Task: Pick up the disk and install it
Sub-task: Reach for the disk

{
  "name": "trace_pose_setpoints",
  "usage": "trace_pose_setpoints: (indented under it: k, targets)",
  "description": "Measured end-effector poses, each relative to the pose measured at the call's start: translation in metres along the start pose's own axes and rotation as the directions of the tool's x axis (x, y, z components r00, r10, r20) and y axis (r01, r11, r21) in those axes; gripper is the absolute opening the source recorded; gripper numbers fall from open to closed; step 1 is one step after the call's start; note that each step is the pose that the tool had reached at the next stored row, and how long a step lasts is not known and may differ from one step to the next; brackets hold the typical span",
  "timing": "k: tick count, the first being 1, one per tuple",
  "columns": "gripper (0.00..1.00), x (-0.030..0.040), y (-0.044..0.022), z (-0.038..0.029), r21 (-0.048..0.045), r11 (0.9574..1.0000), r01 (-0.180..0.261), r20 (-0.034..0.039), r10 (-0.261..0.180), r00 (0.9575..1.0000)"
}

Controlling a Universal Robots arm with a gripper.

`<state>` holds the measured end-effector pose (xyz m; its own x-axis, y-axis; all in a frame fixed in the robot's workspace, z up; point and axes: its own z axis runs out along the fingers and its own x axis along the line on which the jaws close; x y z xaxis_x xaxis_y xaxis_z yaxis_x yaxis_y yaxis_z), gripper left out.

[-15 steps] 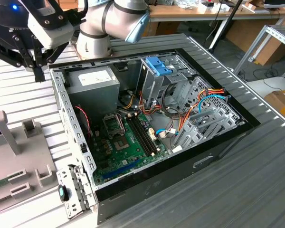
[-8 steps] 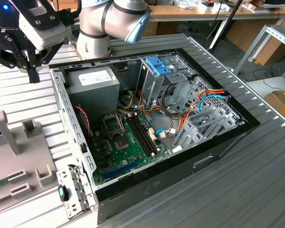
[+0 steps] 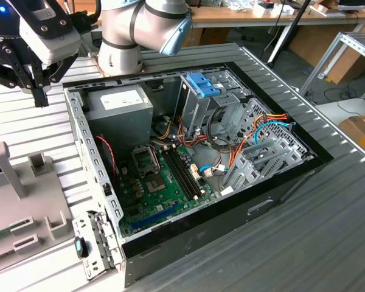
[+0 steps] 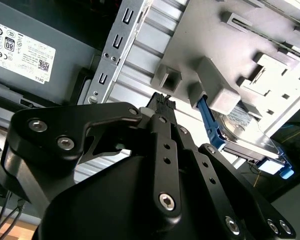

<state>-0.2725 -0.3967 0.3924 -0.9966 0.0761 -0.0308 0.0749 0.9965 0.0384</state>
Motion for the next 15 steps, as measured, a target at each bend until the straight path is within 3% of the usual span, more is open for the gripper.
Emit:
trace_pose_setpoints:
  k: [15]
  targets:
    - [0.11,0.0086,-0.0006,-0.0003,0.0,1.0,0.0,0.0,0.0,1.0]
